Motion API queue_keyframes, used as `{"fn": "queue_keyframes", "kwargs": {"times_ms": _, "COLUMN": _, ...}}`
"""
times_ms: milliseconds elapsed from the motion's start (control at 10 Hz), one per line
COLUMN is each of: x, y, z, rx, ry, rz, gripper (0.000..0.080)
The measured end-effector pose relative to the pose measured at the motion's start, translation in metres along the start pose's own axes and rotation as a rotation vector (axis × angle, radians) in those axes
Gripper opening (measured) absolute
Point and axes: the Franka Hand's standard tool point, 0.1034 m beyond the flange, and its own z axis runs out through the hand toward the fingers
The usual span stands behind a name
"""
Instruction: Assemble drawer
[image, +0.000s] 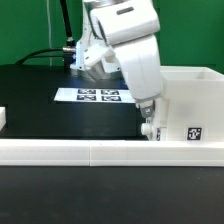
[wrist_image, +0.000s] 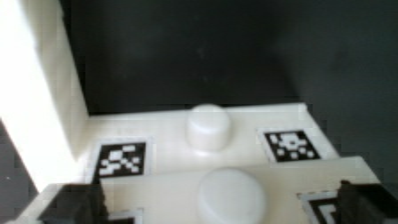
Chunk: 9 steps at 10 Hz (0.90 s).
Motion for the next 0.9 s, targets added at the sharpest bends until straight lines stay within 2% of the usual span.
{"fn": "queue_keyframes", "kwargs": {"times_ms": 300, "x": 0.003, "y": 0.0, "z": 0.002, "rx": 0.004, "ry": -0.01, "rz": 0.001, "gripper": 0.0649}}
{"fn": "queue_keyframes", "kwargs": {"times_ms": 400, "x": -0.005, "y": -0.001, "z": 0.0, "rx": 0.009, "ry": -0.01, "rz": -0.005, "gripper": 0.0649}}
{"fn": "queue_keyframes", "kwargs": {"times_ms": 600, "x": -0.04, "y": -0.007, "z": -0.011, "rx": 0.045, "ry": -0.012, "rz": 0.003, "gripper": 0.0649}}
{"fn": "queue_keyframes", "kwargs": {"times_ms": 700, "x": -0.053, "y": -0.006, "z": -0.02, "rx": 0.045, "ry": -0.016, "rz": 0.017, "gripper": 0.0649}}
{"fn": "queue_keyframes", "kwargs": {"times_ms": 800, "x": -0.057, "y": -0.007, "z": -0.029, "rx": 0.033, "ry": -0.024, "rz": 0.033, "gripper": 0.0649}}
{"fn": "queue_keyframes", "kwargs": {"times_ms": 900, "x": -0.055, "y": -0.008, "z": -0.025, "rx": 0.039, "ry": -0.022, "rz": 0.029, "gripper": 0.0649}}
